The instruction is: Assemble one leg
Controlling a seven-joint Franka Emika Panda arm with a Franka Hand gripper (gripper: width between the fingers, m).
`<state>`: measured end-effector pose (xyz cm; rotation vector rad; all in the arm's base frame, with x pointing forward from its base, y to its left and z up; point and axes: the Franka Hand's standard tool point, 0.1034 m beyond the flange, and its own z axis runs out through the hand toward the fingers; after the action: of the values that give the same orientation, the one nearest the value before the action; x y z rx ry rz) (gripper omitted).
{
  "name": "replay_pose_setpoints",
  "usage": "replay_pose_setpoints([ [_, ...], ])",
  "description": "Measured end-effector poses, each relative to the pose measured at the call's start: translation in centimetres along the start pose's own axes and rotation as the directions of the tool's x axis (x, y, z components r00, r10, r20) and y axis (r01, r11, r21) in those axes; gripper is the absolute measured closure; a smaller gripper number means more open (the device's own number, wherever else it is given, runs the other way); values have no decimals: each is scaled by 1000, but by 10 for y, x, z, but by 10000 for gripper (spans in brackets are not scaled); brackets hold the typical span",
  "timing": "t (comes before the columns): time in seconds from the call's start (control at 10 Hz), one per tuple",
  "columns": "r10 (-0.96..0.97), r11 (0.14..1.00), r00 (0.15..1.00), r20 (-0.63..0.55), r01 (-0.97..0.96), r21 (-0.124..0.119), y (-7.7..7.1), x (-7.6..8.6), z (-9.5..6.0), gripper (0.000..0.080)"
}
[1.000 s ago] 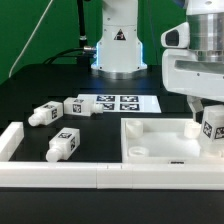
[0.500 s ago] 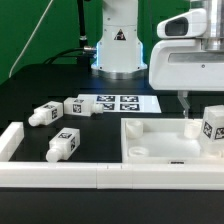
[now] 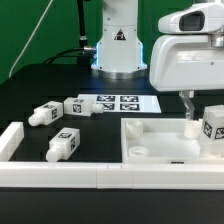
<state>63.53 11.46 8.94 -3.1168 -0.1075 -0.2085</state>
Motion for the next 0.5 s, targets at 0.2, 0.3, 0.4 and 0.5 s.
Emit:
replay_pose_setpoints([
  [0.2, 32, 999, 999, 0, -32, 0, 0, 0, 0, 519],
  [0.3, 113, 994, 994, 0, -113, 2, 1, 0, 0, 519],
  [0.4, 182, 983, 983, 0, -182, 1, 2, 0, 0, 515],
  [0.5, 215, 977, 977, -1, -215, 1, 2, 0, 0, 515],
])
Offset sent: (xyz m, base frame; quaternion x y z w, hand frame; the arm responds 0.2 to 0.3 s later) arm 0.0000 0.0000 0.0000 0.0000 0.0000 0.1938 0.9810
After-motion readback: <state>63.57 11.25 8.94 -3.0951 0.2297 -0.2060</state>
